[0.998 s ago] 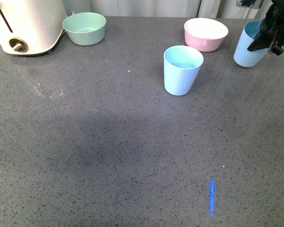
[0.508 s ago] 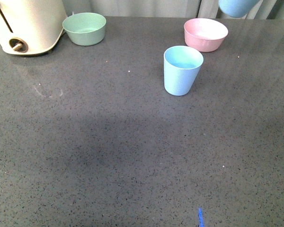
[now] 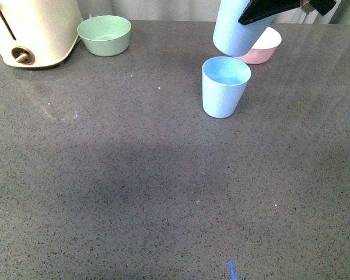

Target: Stack blue cups with both arms

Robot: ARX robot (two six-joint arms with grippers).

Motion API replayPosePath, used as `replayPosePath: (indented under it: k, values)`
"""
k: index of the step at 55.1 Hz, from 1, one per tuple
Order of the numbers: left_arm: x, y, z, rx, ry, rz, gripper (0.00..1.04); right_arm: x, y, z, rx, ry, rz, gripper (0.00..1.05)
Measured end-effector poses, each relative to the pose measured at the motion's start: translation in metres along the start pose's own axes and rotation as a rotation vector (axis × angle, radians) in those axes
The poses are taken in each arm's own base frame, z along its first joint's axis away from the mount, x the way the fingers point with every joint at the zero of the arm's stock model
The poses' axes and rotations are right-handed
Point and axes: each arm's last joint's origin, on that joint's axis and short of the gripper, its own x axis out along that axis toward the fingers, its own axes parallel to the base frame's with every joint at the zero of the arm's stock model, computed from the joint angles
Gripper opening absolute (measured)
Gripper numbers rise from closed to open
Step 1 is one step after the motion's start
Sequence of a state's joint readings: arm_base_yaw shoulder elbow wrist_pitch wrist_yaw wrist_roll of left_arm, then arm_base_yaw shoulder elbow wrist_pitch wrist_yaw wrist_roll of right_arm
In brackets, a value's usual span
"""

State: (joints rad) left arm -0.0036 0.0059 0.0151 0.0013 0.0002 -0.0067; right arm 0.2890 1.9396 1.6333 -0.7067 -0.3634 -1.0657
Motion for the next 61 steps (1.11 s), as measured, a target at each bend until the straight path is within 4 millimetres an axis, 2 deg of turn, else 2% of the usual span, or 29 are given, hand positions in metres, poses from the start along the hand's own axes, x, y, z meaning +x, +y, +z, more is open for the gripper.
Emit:
replayPosePath:
  k: [11, 24, 42, 57, 61]
  values:
    - [0.000, 0.000, 0.000, 0.000, 0.000, 0.000, 0.96, 0.012, 0.006, -0.002, 0.006, 0.024, 0.048, 0.02]
    - [0.000, 0.000, 0.000, 0.000, 0.000, 0.000, 0.96, 0.016, 0.011, -0.004, -0.003, 0.049, 0.067, 0.02]
    - [0.000, 0.000, 0.000, 0.000, 0.000, 0.000, 0.96, 0.033, 0.011, -0.010, 0.000, 0.088, 0.085, 0.02]
    - [0.000, 0.000, 0.000, 0.000, 0.000, 0.000, 0.96, 0.041, 0.011, -0.013, 0.000, 0.102, 0.088, 0.02]
    - [0.000, 0.000, 0.000, 0.000, 0.000, 0.000, 0.96, 0.041, 0.011, -0.013, 0.000, 0.101, 0.087, 0.12]
